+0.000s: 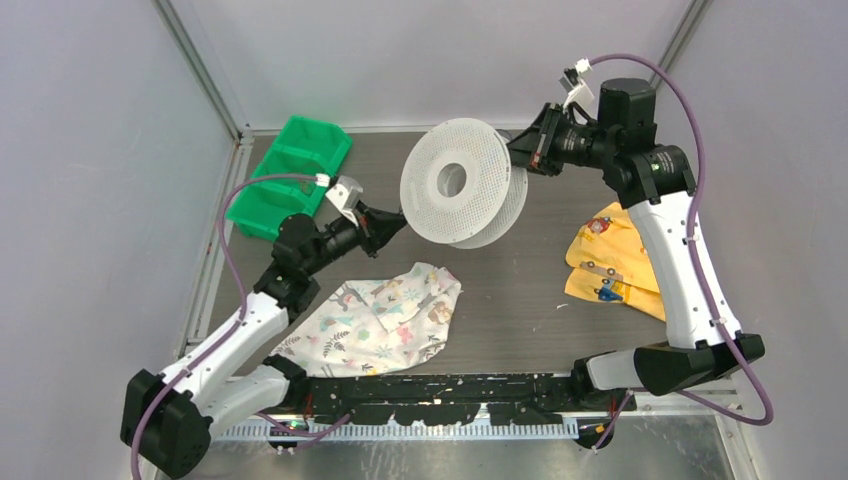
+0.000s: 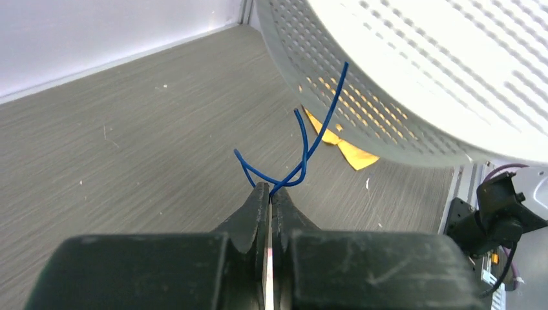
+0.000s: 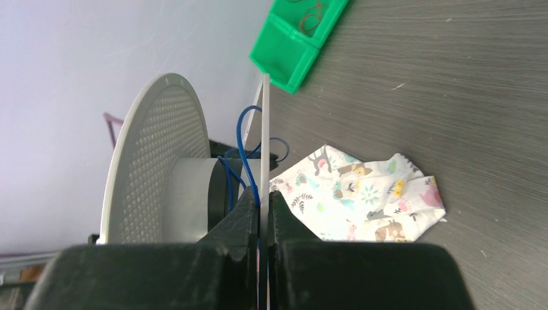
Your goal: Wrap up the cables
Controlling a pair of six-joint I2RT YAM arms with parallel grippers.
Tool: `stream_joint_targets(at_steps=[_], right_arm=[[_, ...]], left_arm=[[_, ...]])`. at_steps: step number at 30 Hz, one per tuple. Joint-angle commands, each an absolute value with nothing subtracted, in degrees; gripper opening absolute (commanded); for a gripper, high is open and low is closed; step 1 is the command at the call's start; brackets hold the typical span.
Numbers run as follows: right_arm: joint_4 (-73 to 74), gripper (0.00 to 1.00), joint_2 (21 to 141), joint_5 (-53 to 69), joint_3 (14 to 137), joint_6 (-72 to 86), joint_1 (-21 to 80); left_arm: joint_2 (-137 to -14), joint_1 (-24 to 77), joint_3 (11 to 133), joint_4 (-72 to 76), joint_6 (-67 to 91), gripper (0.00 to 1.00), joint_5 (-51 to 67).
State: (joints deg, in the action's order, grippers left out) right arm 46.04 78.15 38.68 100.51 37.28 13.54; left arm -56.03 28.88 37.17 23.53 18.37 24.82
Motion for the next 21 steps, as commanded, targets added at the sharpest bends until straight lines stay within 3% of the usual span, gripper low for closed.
stream_joint_targets(at_steps=[1, 15, 21], right_arm=[[43.2, 0.01, 76.0, 34.6, 100.9, 40.2, 11.6], [44.5, 0.01, 75.1, 26.3, 96.5, 42.9, 7.4], [45.4, 0.01, 75.1, 23.8, 96.3, 42.9, 7.4]], left_arm=[[-53.1, 29.1, 39.2, 13.3, 14.4, 0.00, 26.4], [-51.9, 29.1, 42.6, 4.6, 11.9, 0.00, 41.5], [-53.7, 29.1, 43.5, 10.6, 17.6, 0.00, 49.5]])
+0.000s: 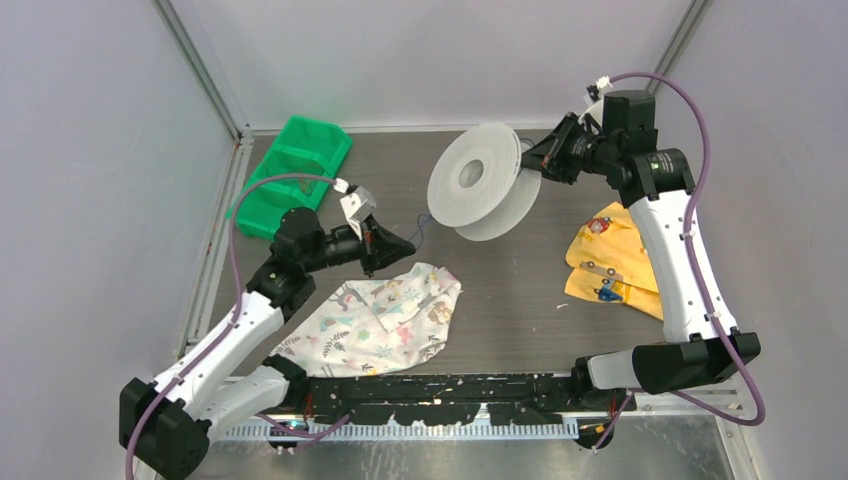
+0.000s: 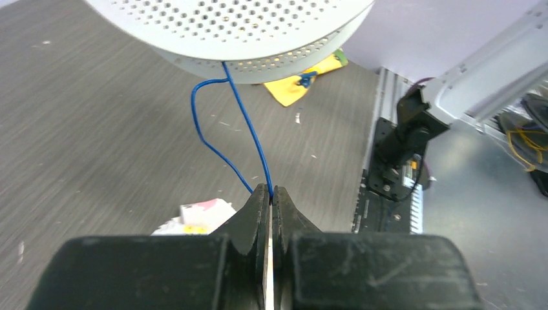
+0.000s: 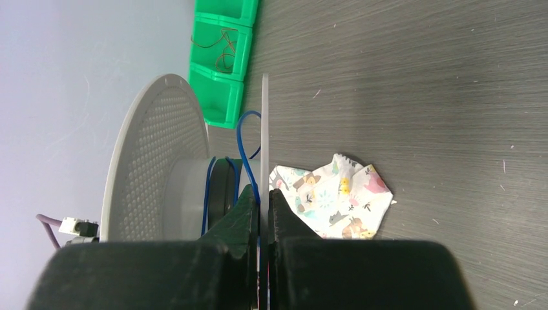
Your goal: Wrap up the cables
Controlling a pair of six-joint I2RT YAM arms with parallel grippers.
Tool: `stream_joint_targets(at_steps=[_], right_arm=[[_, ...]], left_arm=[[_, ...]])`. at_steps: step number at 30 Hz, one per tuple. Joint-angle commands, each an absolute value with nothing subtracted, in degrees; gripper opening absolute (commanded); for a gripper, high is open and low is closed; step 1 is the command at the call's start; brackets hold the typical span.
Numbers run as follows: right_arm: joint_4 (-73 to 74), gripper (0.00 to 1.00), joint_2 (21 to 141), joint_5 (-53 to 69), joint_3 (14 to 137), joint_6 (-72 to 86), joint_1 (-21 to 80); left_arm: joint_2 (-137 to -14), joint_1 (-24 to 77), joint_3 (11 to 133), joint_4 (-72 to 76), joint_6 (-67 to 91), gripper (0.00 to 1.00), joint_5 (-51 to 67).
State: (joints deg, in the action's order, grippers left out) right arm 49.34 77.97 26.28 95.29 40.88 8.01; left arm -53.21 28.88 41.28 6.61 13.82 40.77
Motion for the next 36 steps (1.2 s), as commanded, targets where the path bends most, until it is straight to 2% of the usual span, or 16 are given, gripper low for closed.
stream_joint_targets(at_steps=[1, 5, 12, 19, 24, 31, 36], right_arm=[[45.5, 0.01, 75.2, 23.4, 96.1, 43.2, 7.4], [44.5, 0.01, 76.1, 23.3, 95.6, 45.6, 7.5], [50.0, 0.01, 78.8, 17.9, 97.9, 42.1, 13.2], [55.0, 0.01, 80.7, 8.4, 100.1, 39.8, 22.5], [56.0, 0.01, 82.8, 3.0, 101.6, 40.2, 28.4], [58.5, 0.01, 83.8, -2.9, 101.1, 39.4, 31.5], [59.1, 0.01, 83.8, -4.1, 99.4, 39.6, 32.4]], left_arm=[[-54.0, 29.2, 43.7, 12.2, 19.1, 0.00, 52.3], [-56.8, 30.6, 46.7, 12.7, 21.7, 0.00, 59.6], [-59.8, 33.2, 53.2, 11.9, 18.1, 0.00, 54.3], [-66.1, 35.8, 61.3, 7.7, 16.3, 0.00, 58.2], [-70.5, 38.5, 63.8, 9.3, 19.6, 0.00, 56.8], [-72.5, 39.1, 63.2, 16.6, 29.7, 0.00, 44.9], [-73.6, 39.1, 56.9, 27.4, 41.0, 0.00, 32.6]])
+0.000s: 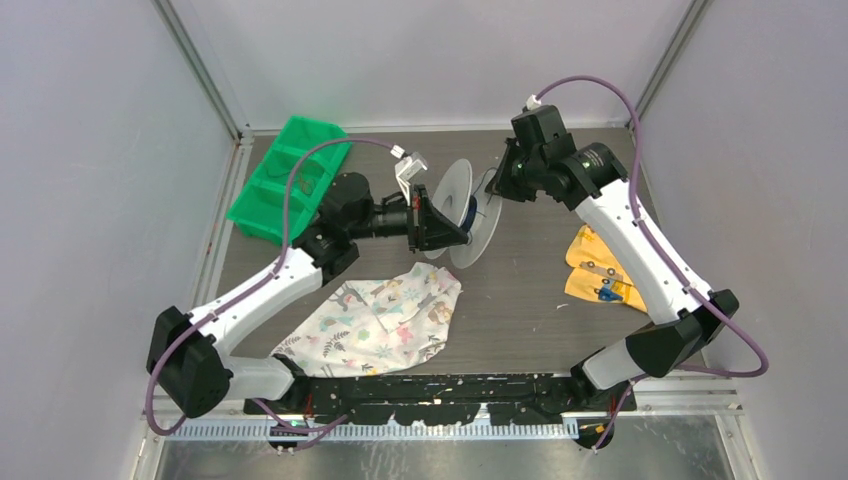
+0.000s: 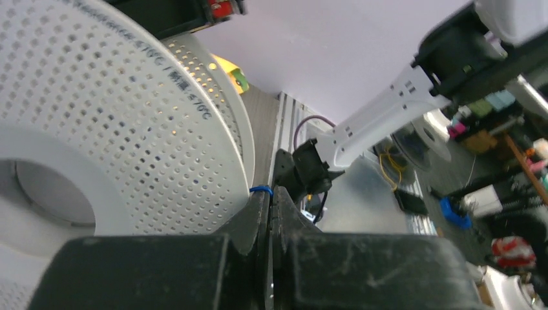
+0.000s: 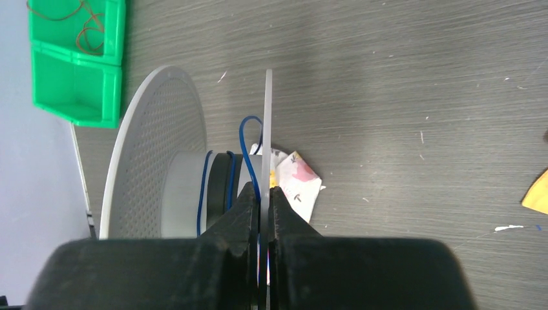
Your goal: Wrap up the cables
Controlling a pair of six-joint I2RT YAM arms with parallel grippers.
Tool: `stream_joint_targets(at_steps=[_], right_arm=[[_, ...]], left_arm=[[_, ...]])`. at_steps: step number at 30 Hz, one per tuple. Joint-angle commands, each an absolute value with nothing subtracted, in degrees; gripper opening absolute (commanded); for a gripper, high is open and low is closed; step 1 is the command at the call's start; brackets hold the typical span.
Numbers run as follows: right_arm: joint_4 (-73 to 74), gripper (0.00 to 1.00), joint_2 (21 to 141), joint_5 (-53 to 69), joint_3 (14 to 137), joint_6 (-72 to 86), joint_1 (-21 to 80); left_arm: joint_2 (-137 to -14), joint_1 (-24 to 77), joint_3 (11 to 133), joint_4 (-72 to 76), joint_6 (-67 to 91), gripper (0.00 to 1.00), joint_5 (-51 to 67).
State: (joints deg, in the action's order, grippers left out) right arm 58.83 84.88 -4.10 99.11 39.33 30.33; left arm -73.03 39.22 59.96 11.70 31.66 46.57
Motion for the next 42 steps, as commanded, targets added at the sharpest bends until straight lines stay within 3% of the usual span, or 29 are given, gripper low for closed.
stream_joint_targets(at_steps=[1, 8, 15, 26, 38, 42], right_arm=[[59.3, 0.01, 83.8, -4.6, 99.0, 39.6, 32.4], [61.1, 0.01, 84.0, -7.4, 97.0, 39.9, 33.1], [65.4, 0.01, 85.0, -11.0, 98.3, 39.4, 33.1], [64.7, 0.01, 85.5, -5.5, 98.3, 40.1, 33.1], [64.2, 0.01, 83.4, -7.1, 97.3, 39.7, 33.1], [62.7, 0.01, 81.5, -8.3, 97.3, 39.1, 33.1]], left_arm=[[-74.0, 39.1, 55.4, 31.1, 43.8, 0.01, 30.4], [-78.5, 39.1, 53.5, 35.5, 53.0, 0.01, 26.8], [-80.4, 39.1, 53.8, 34.0, 53.7, 0.22, 29.2], [-78.3, 39.1, 55.6, 29.8, 51.5, 0.40, 30.9], [-77.4, 39.1, 59.7, 24.2, 46.0, 0.41, 31.7], [-73.4, 39.0, 62.2, 16.0, 39.4, 0.41, 30.0]])
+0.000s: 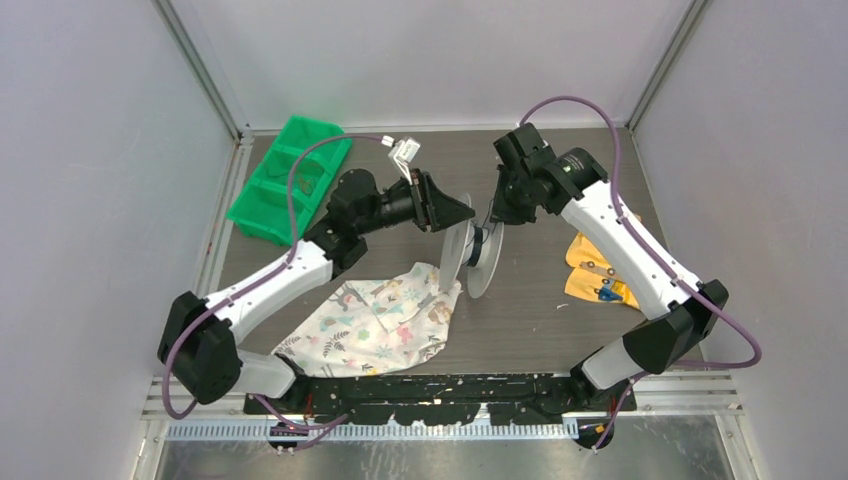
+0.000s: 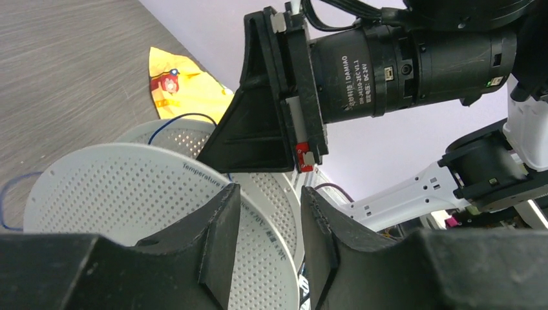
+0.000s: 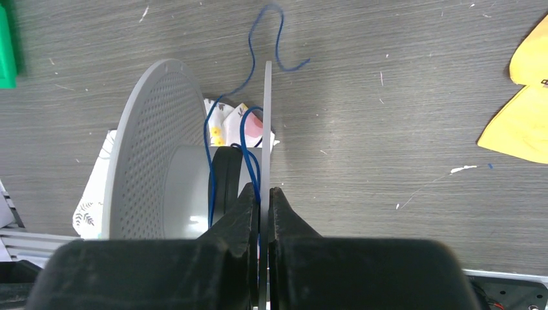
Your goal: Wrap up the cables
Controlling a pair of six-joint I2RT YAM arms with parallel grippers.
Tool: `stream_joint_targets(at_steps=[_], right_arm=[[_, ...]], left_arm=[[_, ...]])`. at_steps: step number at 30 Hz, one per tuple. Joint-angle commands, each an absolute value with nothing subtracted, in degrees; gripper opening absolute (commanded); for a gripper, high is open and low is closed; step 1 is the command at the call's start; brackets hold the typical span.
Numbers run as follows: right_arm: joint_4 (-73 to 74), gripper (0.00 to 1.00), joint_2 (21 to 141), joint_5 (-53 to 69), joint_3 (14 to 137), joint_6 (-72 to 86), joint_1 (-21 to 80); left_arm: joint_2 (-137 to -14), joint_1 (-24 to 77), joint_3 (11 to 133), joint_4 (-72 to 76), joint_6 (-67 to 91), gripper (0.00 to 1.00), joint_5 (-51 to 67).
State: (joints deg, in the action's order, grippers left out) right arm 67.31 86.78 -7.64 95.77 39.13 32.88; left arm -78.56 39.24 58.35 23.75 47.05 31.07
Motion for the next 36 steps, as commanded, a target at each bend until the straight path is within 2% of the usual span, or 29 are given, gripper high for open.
stream_joint_targets(at_steps=[1, 3, 5, 7, 13, 23, 29, 36], right_arm=[[62.1, 0.01, 81.0, -8.3, 97.6, 38.8, 33.1], [62.3, 0.01, 80.6, -8.5, 99.2, 38.4, 33.2], [63.4, 0.01, 80.7, -8.6, 102.2, 38.1, 33.1], [64.1, 0.01, 80.9, -7.7, 104.6, 37.8, 33.2], [66.1, 0.01, 81.3, -7.1, 111.8, 37.5, 33.1], [64.5, 0.01, 83.3, -8.2, 120.5, 43.7, 32.5], [61.2, 0.01, 85.6, -7.8, 124.7, 47.3, 32.0], [58.6, 0.01, 89.2, -8.6, 127.7, 49.9, 31.7]], left_arm=[[-71.9, 39.0, 62.7, 13.6, 37.3, 0.41, 28.6], [-68.7, 38.6, 62.9, 10.4, 33.1, 0.45, 24.4], [-65.4, 37.7, 62.3, 8.2, 30.7, 0.56, 20.1], [-63.0, 36.2, 60.9, 6.7, 29.0, 0.62, 16.2], [-60.5, 28.2, 53.6, 7.5, 31.7, 0.65, 17.3], [-57.9, 27.2, 31.3, 33.9, 42.7, 0.65, 9.4], [-69.1, 28.6, 27.0, 54.1, 56.5, 0.61, 9.3], [-88.1, 37.6, 29.9, 81.8, 54.4, 0.56, 5.9]])
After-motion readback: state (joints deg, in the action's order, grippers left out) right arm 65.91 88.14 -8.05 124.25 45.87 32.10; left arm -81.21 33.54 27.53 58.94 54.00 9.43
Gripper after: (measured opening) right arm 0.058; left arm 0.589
